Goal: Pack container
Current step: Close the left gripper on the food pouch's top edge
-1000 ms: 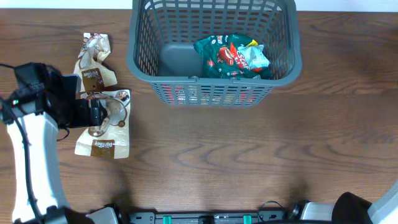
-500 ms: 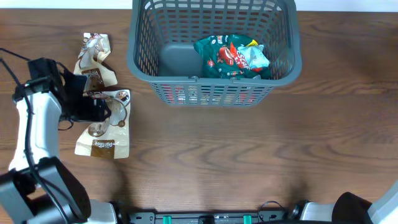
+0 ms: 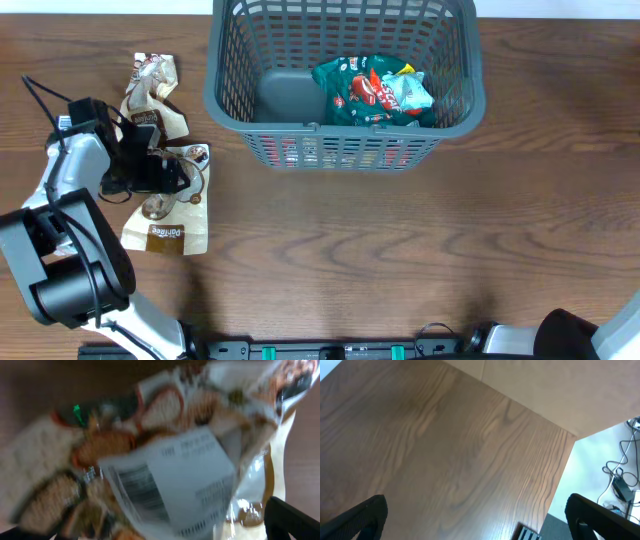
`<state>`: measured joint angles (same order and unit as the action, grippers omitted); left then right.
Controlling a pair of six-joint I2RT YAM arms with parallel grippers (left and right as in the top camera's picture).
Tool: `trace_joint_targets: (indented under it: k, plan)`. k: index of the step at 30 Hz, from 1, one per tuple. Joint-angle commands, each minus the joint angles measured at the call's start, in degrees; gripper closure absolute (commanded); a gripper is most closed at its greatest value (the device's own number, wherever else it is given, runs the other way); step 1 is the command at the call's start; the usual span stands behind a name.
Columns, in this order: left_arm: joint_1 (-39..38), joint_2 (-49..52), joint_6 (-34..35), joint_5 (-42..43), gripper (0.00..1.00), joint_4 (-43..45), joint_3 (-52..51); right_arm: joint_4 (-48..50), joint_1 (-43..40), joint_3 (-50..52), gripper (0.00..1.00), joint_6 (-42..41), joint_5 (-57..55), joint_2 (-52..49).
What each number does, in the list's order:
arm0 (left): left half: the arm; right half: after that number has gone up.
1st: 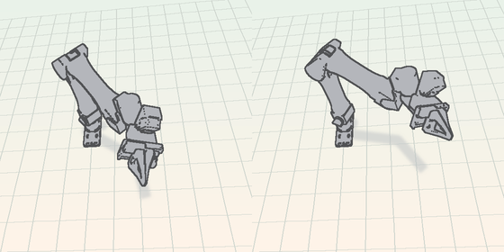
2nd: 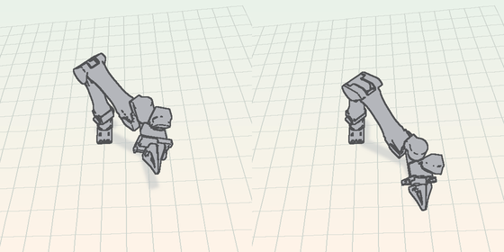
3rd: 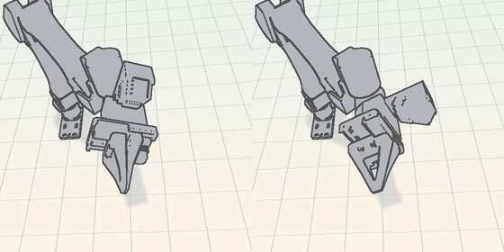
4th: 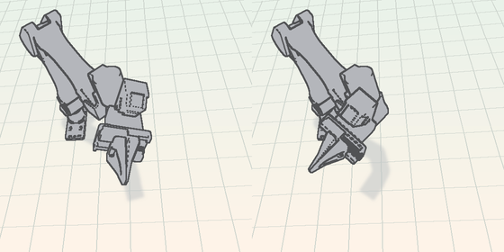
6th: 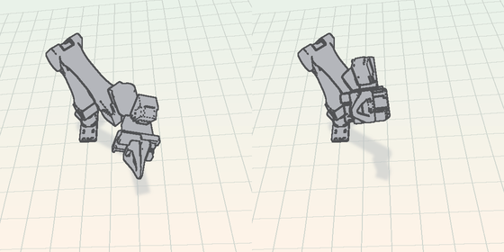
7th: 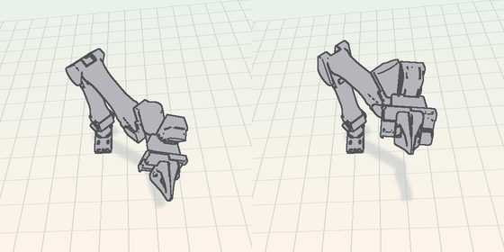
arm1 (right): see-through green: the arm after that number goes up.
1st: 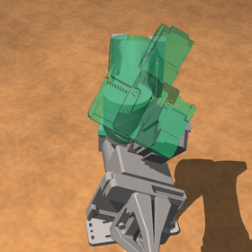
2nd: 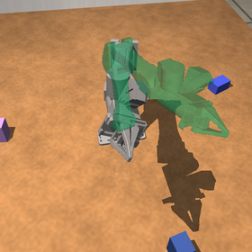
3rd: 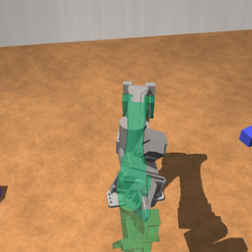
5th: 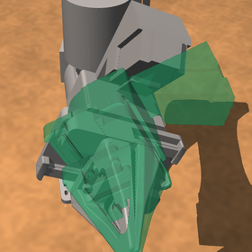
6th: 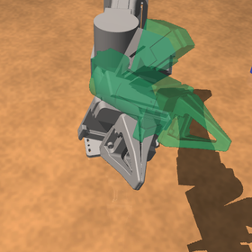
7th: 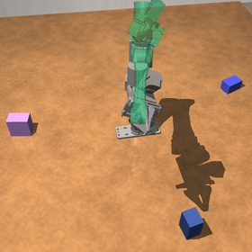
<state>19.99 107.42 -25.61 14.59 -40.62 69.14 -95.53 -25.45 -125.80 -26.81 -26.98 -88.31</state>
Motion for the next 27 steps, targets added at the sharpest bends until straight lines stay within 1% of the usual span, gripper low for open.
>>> trace_joint_targets:
  k: [1, 4, 9, 11, 12, 13, 15, 16, 17, 18, 27]
  plan:
    - [0.3, 0.7, -0.9, 0.2, 0.01, 1.6, 0.5, -0.1, -0.4, 0.0, 0.01, -1.0, -0.6, 0.8]
    - [0.3, 1.2, -0.9, -0.4, 0.01, 2.8, 0.5, -0.1, -0.4, 0.0, 0.01, -1.0, -0.6, 0.8]
    - [0.2, 2.9, -0.9, -0.7, 0.0, 2.1, 0.3, -0.1, -0.4, 0.0, 0.01, -1.0, -0.6, 0.8]
    - [0.2, 3.8, -0.9, -0.6, 0.06, 1.6, 0.2, -0.1, -0.4, 0.0, 0.01, -1.0, -0.6, 0.8]
    - [0.2, 4.0, -0.9, -0.6, 0.1, 1.3, 0.1, -0.1, -0.4, 0.0, 0.01, -1.0, -0.6, 0.8]
    - [0.2, 4.2, -0.9, -0.6, 0.16, 1.0, -0.2, -0.1, -0.4, 0.0, 0.01, -1.0, -0.6, 0.8]
    - [0.2, 4.2, -0.9, -0.6, 0.49, 1.0, -0.7, -0.1, -0.4, 0.0, 0.01, -1.0, -0.6, 0.7]
    - [0.2, 4.2, -0.9, -0.6, 0.62, 0.9, -0.7, -0.1, -0.4, 0.0, 0.01, -1.0, -0.6, 0.7]
    - [0.2, 4.2, -0.9, -0.6, 0.77, 0.9, -0.7, -0.1, -0.4, 0.0, 0.01, -1.0, -0.6, 0.7]
    - [0.2, 4.2, -0.9, -0.6, 0.94, 0.9, -0.7, -0.1, -0.4, 0.0, 0.01, -1.0, -0.6, 0.7]
    - [0.2, 3.3, -0.9, 0.0, 0.94, 0.0, -0.6, -0.1, -0.4, 0.0, 0.01, -1.0, -0.6, 0.7]
